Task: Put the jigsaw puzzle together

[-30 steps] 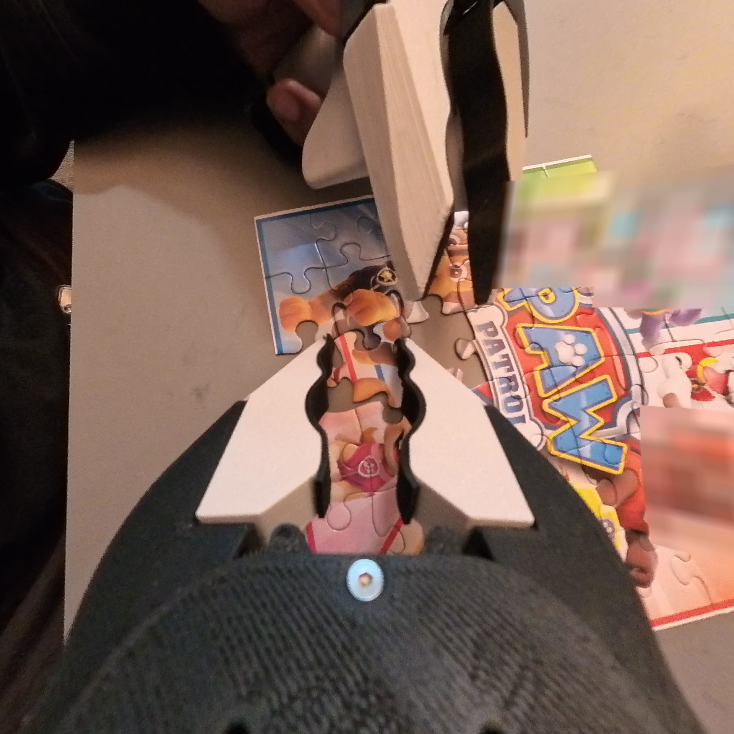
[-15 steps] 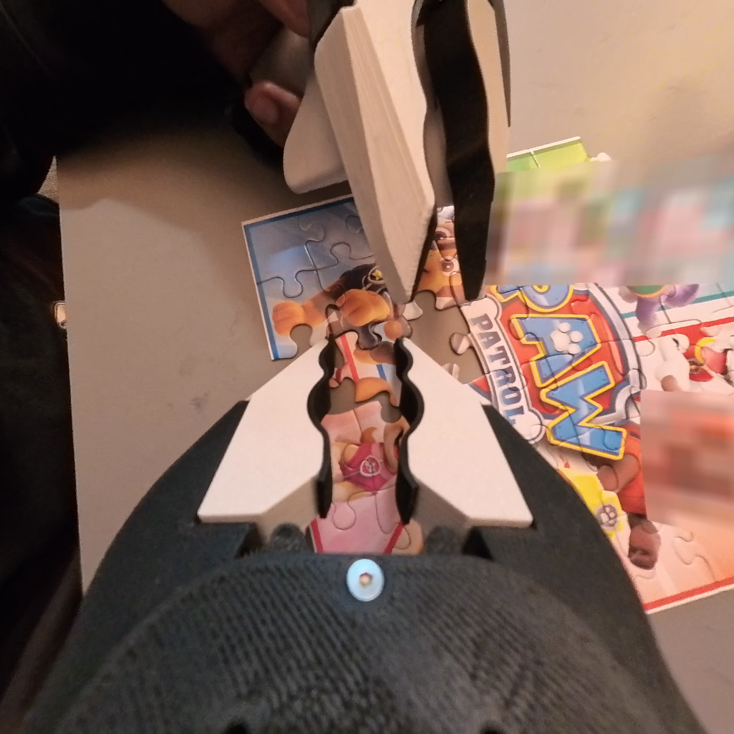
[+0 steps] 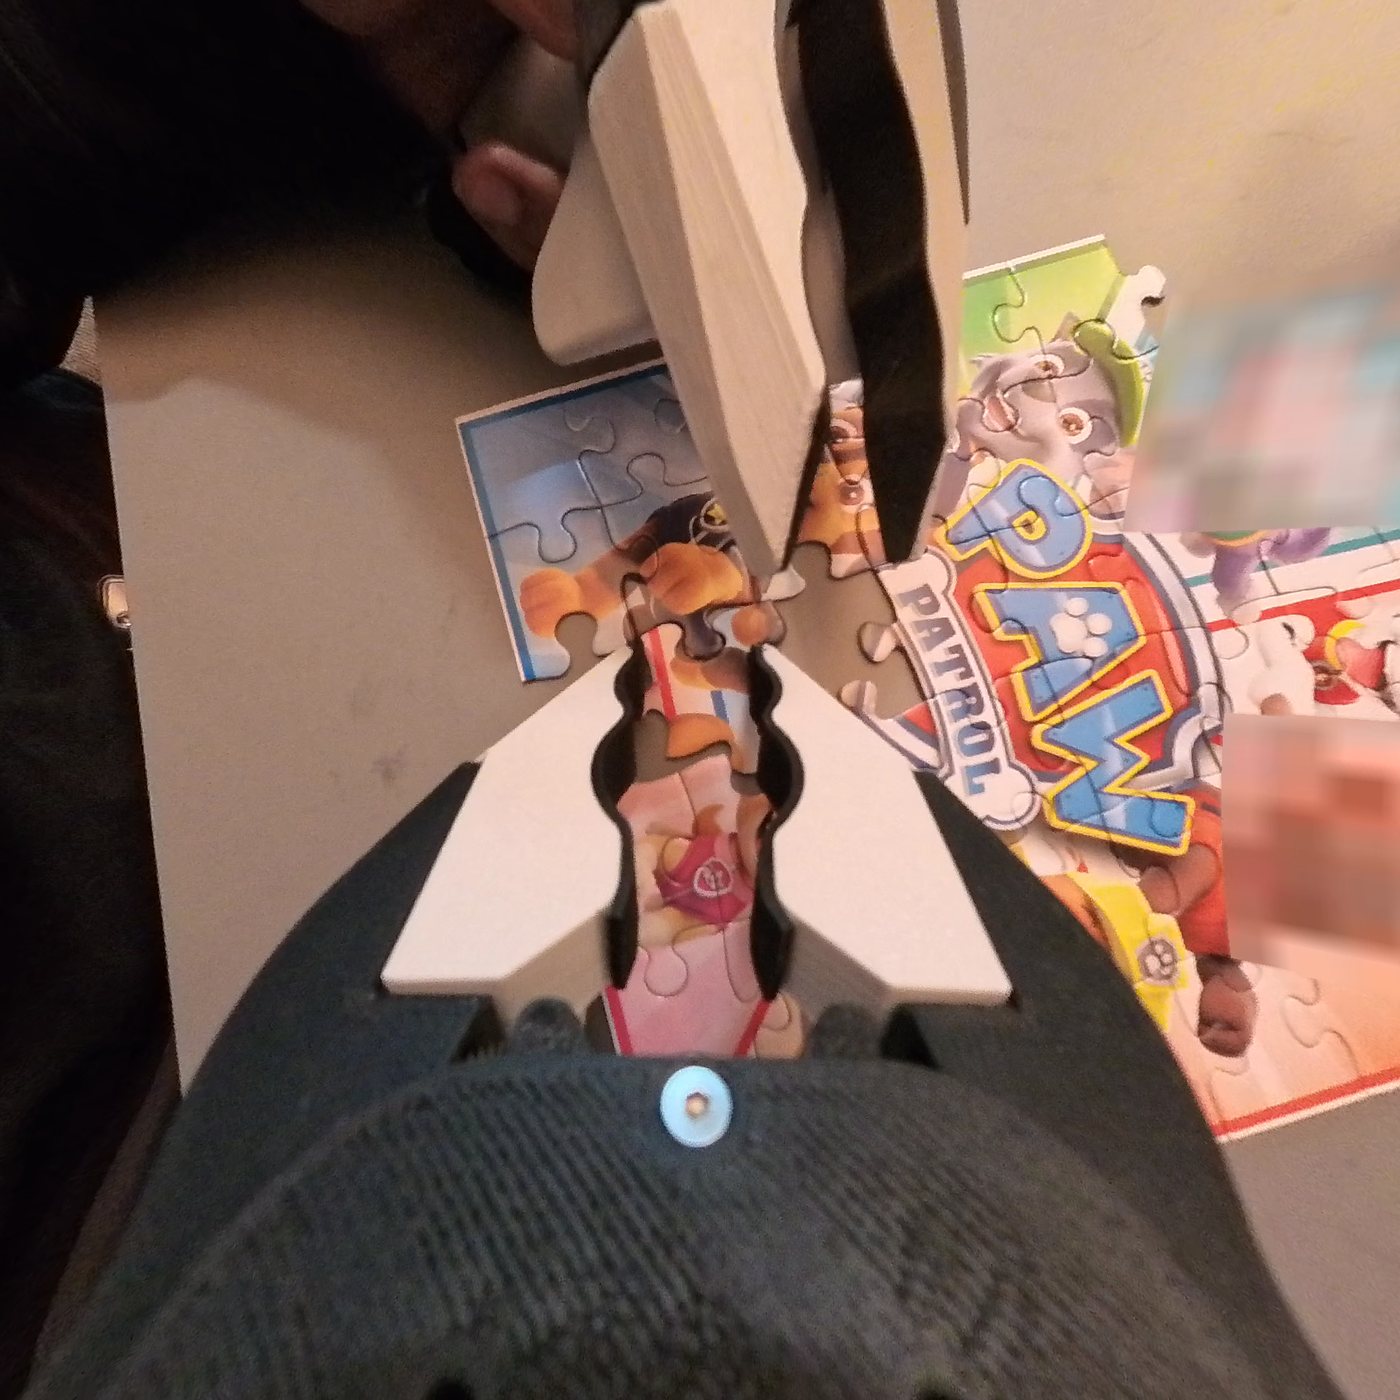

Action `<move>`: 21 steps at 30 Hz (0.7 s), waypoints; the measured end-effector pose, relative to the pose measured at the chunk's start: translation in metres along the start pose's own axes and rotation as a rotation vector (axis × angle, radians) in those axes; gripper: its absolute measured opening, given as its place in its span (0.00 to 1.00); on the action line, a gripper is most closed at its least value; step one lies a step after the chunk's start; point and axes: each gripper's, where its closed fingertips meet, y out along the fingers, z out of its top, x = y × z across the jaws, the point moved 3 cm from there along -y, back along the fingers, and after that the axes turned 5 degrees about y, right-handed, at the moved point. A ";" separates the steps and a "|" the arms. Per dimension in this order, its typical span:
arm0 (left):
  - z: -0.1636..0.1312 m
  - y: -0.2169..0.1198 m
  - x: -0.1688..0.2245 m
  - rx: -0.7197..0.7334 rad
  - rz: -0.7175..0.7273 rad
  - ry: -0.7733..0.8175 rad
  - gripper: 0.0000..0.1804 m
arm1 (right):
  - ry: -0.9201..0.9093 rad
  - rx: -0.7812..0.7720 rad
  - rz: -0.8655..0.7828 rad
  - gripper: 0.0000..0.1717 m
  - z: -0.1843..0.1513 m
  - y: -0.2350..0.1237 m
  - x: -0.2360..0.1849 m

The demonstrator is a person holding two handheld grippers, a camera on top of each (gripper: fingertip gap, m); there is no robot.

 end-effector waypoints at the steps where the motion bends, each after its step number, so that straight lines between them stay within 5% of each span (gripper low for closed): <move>1: 0.000 0.000 0.000 0.000 0.000 0.000 0.19 | 0.003 0.001 0.005 0.15 0.000 -0.001 0.000; 21: 0.000 -0.001 -0.001 0.003 0.003 0.000 0.19 | 0.020 -0.012 0.080 0.15 -0.005 -0.014 -0.025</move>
